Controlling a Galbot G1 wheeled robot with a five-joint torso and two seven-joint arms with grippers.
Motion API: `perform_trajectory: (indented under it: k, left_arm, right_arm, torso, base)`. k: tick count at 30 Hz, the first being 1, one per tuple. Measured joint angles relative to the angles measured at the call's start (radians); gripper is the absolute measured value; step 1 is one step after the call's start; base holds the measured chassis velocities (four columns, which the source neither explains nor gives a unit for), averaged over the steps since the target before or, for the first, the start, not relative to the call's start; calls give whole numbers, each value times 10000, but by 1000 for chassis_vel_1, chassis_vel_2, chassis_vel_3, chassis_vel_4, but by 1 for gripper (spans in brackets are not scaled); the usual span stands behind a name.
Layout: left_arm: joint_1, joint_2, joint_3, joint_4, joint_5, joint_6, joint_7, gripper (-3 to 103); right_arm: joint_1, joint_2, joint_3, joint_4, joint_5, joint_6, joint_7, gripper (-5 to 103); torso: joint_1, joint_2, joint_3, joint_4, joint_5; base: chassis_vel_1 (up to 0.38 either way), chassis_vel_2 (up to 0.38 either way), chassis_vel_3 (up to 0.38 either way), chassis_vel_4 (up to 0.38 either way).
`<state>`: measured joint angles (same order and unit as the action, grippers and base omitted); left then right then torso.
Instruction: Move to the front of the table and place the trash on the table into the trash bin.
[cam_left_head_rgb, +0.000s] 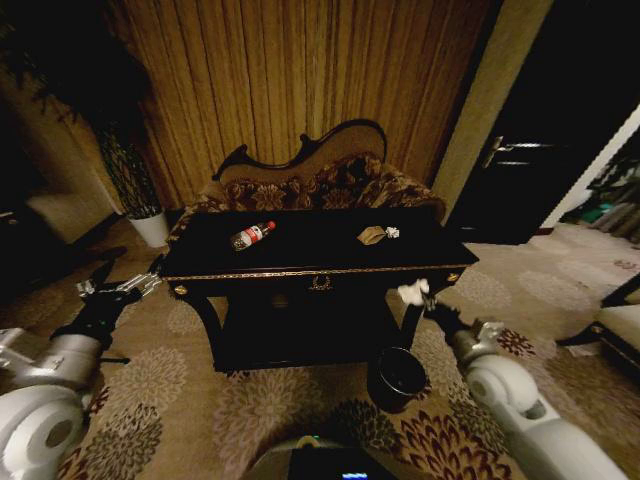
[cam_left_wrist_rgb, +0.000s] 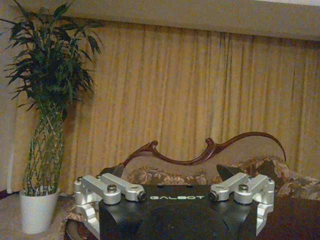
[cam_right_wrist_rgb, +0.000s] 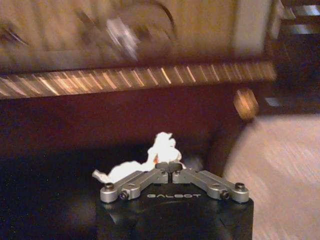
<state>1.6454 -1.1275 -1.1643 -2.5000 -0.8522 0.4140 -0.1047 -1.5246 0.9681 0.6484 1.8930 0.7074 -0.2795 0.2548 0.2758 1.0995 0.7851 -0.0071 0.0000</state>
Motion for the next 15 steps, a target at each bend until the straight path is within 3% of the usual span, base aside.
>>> perform_trajectory:
  k: [6,15]
  left_arm:
    - [-1,-2,16,0,0,-2,-1,100]
    - [83,-21,-63,1,0,-85,24,100]
  right_arm:
    - [842,519,-471,-2231,-106,80,-45,0]
    - [2444,1608,-796,-5810,-1280,550,-89,0]
  torso:
    - [-18,9,-7,-3,1]
    - [-11,6,-4,-2,0]
  base:
    - [0,0,0,0]
    - [0,0,0,0]
